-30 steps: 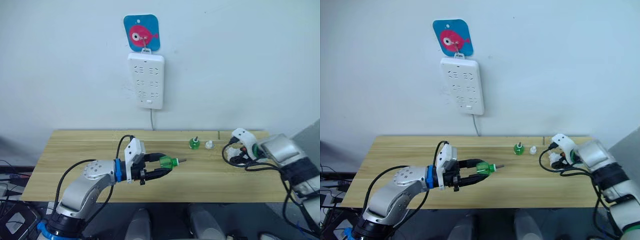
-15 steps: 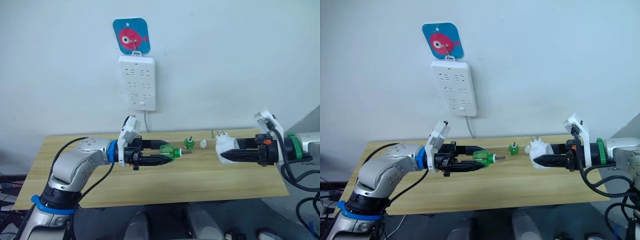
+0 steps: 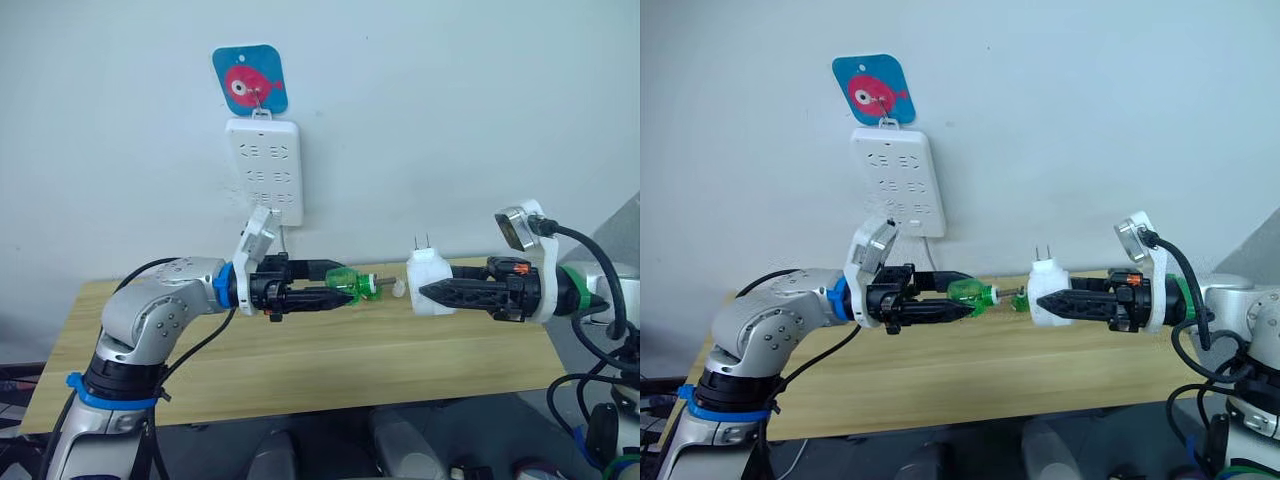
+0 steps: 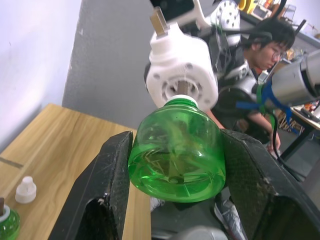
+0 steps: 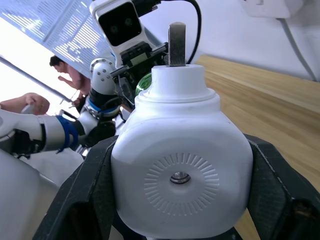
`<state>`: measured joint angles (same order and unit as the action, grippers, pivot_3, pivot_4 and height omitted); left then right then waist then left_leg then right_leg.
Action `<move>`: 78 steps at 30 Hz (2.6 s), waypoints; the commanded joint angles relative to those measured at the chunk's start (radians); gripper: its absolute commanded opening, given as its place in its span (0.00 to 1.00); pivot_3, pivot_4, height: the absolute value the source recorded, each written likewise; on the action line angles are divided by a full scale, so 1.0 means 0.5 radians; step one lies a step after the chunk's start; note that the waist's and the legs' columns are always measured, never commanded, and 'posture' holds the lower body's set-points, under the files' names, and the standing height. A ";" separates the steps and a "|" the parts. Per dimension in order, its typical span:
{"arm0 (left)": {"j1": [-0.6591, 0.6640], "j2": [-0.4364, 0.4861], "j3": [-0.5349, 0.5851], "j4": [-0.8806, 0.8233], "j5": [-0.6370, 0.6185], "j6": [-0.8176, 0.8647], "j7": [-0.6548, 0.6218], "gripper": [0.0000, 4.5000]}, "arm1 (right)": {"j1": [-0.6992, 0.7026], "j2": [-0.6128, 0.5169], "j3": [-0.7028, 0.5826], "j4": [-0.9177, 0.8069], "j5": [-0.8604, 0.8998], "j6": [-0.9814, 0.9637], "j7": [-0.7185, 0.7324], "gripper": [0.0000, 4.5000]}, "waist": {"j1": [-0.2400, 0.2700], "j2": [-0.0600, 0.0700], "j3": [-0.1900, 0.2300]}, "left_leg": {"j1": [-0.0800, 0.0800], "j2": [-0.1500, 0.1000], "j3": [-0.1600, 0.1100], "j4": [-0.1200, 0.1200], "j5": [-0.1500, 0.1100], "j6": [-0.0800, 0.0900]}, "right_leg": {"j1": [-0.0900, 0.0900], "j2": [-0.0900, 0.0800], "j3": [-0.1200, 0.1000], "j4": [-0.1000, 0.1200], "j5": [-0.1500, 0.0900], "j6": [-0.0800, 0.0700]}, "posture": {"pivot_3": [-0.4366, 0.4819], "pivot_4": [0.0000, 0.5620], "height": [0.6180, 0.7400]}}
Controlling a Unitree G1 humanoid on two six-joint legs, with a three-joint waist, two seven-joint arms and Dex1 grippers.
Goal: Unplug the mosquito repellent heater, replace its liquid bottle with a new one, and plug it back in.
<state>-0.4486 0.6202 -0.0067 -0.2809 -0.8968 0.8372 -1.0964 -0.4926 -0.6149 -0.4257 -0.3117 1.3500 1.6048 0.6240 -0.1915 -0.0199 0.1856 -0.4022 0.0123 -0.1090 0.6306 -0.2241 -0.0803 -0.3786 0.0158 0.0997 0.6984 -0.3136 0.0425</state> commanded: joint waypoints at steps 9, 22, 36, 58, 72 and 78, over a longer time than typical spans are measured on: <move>-0.041 0.071 0.012 -0.139 0.016 -0.021 0.015 0.52 | 0.079 -0.189 0.246 0.063 0.773 -0.420 -0.578 0.66 | 0.002 0.000 -0.002 | 0.000 0.000 0.000 0.000 0.000 0.000 | 0.000 0.000 0.001 0.000 -0.001 0.001 | 0.29 0.14 0.94; -0.112 0.151 -0.042 -0.126 0.135 -0.075 -0.058 0.52 | 0.141 -0.436 0.469 0.048 0.994 -0.724 -0.703 0.66 | 0.022 0.001 -0.003 | 0.000 0.000 0.001 0.001 0.000 0.000 | 0.000 0.001 0.001 0.000 -0.004 0.007 | 0.30 0.16 0.94; -0.198 0.139 -0.067 -0.062 0.175 -0.087 -0.113 0.52 | 0.176 -0.510 0.565 0.021 1.085 -0.842 -0.683 0.66 | 0.054 0.001 -0.003 | 0.000 0.000 0.001 0.001 0.000 0.000 | 0.000 0.001 0.001 0.000 -0.004 0.007 | 0.30 0.16 0.94; -0.267 0.067 -0.142 0.012 0.260 -0.166 -0.166 0.52 | 0.213 -0.555 0.619 -0.026 1.161 -0.929 -0.698 0.66 | 0.054 0.001 -0.003 | 0.000 0.000 0.000 0.003 0.000 0.000 | 0.000 0.001 0.001 0.001 -0.003 0.006 | 0.30 0.15 0.94; -0.254 0.042 -0.128 -0.012 0.204 -0.114 -0.155 0.52 | 0.233 -0.568 0.621 -0.004 1.146 -0.972 -0.712 0.66 | 0.053 0.001 -0.003 | 0.000 0.001 0.000 0.003 0.000 0.000 | 0.000 0.001 0.001 0.001 -0.003 0.006 | 0.29 0.16 0.94; -0.253 0.044 -0.136 -0.027 0.184 -0.094 -0.177 0.52 | 0.237 -0.575 0.621 -0.004 1.144 -0.974 -0.717 0.66 | 0.053 0.001 -0.003 | 0.000 0.001 0.000 0.004 0.000 0.000 | 0.000 0.001 0.001 0.002 -0.003 0.006 | 0.29 0.16 0.94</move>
<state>-0.5634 0.6436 -0.0845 -0.2646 -0.7797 0.7898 -1.1693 -0.3713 -0.8911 -0.0982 -0.2989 1.9019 1.1367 0.2600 -0.1647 -0.0195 0.1840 -0.4023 0.0126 -0.1089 0.6328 -0.2240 -0.0802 -0.3785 0.0161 0.1000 0.6995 -0.3151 0.0453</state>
